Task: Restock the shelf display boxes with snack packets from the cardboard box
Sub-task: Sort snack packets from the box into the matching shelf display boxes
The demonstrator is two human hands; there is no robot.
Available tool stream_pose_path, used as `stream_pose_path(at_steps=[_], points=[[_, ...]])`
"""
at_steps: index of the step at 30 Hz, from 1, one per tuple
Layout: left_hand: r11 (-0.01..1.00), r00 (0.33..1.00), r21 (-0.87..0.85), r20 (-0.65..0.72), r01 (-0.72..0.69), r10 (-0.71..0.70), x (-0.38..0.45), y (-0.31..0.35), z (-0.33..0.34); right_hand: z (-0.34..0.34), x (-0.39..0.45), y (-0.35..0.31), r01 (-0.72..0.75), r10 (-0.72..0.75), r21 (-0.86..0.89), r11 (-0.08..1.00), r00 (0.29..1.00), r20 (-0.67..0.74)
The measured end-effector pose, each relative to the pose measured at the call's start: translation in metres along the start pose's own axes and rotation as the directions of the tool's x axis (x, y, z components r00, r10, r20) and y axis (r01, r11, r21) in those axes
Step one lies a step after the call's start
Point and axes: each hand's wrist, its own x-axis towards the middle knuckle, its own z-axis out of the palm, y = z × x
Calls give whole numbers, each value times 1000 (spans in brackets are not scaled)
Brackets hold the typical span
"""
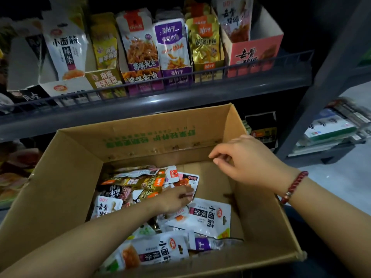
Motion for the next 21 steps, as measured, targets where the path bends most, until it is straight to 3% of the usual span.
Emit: stream_pose_path(at_steps=[10, 13, 16, 21], points=[[999, 987, -6, 156, -46, 46, 4, -9, 8, 0, 0, 0, -10, 10, -4, 1000, 1000, 20], [988, 988, -24, -11, -154, 154, 0, -2, 15, -1, 0, 0, -13, 13, 4, 1000, 999, 31], [959, 952, 137, -151, -247, 266, 2, -4, 7, -1, 1, -1, -18, 18, 9, 1000, 999, 27], [956, 979, 214, 65, -201, 191, 7, -19, -22, -1, 1, 0, -25, 25, 8, 1000, 999, 43]])
